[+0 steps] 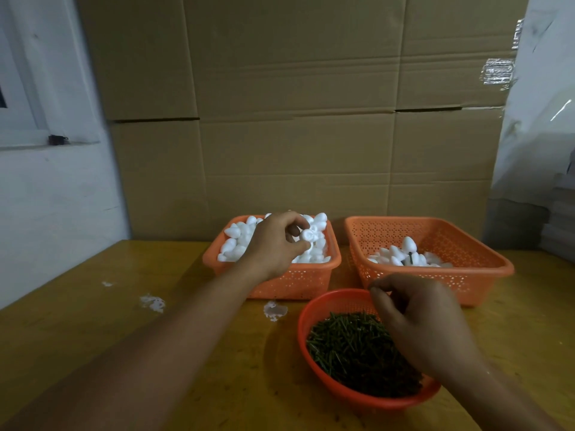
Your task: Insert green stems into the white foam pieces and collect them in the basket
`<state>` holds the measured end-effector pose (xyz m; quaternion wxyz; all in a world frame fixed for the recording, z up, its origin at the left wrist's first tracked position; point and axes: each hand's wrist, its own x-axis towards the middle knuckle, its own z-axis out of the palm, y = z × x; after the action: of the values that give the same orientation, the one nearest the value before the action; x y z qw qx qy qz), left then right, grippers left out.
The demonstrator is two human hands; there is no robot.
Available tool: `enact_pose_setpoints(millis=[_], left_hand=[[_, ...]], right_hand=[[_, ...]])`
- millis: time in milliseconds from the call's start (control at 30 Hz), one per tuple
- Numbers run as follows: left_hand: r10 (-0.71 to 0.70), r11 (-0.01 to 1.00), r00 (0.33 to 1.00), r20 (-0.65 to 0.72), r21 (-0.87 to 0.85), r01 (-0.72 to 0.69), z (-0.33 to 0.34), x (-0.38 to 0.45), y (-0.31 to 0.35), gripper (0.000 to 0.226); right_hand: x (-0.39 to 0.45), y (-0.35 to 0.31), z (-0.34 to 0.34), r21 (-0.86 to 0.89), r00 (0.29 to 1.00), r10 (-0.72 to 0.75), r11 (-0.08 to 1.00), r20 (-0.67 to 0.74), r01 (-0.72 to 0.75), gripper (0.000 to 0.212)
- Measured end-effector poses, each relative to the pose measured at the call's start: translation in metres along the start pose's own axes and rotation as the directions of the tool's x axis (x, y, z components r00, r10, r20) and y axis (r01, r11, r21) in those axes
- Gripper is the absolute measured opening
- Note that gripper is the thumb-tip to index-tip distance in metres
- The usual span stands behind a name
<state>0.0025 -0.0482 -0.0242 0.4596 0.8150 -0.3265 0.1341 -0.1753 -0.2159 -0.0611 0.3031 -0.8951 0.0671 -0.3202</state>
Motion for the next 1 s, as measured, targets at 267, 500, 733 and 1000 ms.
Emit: enact_pose_setpoints(millis=[267, 500, 733, 1000], left_hand=[[0.143, 0.968, 0.989, -0.025, -0.204, -0.145, -0.007, -0.052, 0.031, 0.027], [0.136, 0.919, 0.990, 0.026, -0.377, -0.116, -0.005, -0.092, 0.042, 0.028], [0.179, 0.892, 0.981, 0.073, -0.433, -0.130, -0.003, -0.107, 0.043, 0.027], [0.219, 0.902, 0.970, 0.109, -0.402, -0.158, 0.003, -0.112, 0.044, 0.034]], right_hand=[[-0.002, -0.003, 0.002, -0.030, 1.000, 0.009, 1.000, 0.022, -0.009, 0.012], [-0.002, -0.006, -0.002, -0.086, 0.995, -0.008, 0.996, 0.102, 0.016, 0.013], [-0.004, -0.012, -0.006, -0.267, 0.919, 0.005, 0.957, 0.395, 0.110, 0.011], [-0.009, -0.019, -0.007, -0.353, 0.831, 0.050, 0.918, 0.554, 0.180, 0.030]])
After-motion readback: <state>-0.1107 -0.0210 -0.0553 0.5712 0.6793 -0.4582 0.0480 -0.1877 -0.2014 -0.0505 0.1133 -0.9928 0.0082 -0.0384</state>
